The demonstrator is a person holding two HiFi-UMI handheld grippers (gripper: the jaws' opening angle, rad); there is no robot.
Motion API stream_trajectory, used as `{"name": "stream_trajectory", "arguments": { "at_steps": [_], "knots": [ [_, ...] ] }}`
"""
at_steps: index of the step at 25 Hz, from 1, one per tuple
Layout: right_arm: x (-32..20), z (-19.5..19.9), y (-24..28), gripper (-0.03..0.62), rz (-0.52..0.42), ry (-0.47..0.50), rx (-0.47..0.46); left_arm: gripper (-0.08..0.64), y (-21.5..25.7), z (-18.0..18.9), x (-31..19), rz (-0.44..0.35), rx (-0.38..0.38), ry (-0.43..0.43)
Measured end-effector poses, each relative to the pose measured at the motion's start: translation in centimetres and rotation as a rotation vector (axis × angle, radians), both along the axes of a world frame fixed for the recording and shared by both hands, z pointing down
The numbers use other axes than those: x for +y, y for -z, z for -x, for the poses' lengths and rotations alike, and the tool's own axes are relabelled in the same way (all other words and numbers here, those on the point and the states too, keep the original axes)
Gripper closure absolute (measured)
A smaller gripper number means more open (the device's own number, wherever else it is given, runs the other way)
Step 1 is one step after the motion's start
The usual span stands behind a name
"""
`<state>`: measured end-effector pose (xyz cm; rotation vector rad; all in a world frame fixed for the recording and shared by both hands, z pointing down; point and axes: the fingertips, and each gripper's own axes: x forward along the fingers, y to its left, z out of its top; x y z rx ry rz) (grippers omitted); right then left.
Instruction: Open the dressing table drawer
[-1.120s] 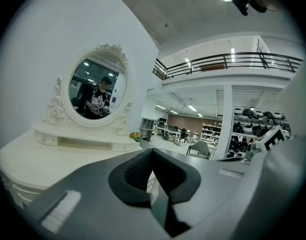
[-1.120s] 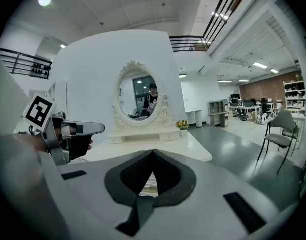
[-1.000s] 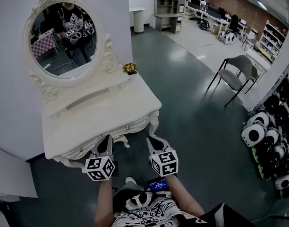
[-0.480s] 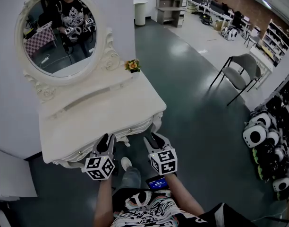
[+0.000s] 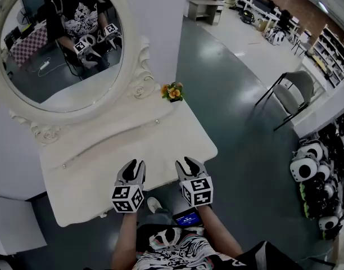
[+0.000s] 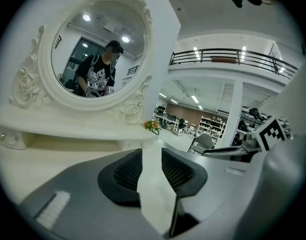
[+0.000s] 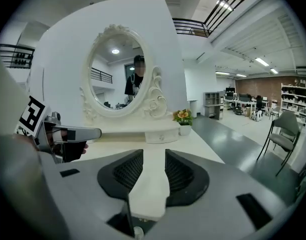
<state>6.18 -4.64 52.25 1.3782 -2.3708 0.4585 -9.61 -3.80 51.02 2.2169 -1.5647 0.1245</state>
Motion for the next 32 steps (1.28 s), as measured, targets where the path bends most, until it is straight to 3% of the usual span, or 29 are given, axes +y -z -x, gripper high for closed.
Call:
{"name": "stream_trajectory", "arguments": {
  "at_steps": [9, 22, 26, 32],
  "knots": [
    [-8.4, 3.8, -2.9, 0.454, 0.077, -0.031, 0.064, 0.446, -4.4, 3.7, -9.0, 0.072, 0.034, -0.051],
    [-13.7, 6.2, -5.5, 0.436, 0.135, 0.008, 0.086, 0.451, -7.6, 4.9, -12.7, 0.141, 0.057, -0.039],
    [-14.6, 6.4, -6.5, 0.437, 0.155, 0.027, 0.083, 0.455, -7.1, 4.7, -13.4, 0.116, 0.138, -0.053],
    [-16.4, 7.0, -8.0, 0.437, 0.169, 0.054, 0.085, 0.472, -9.7, 5.4, -14.5, 0.175, 0.072, -0.024]
  ]
}}
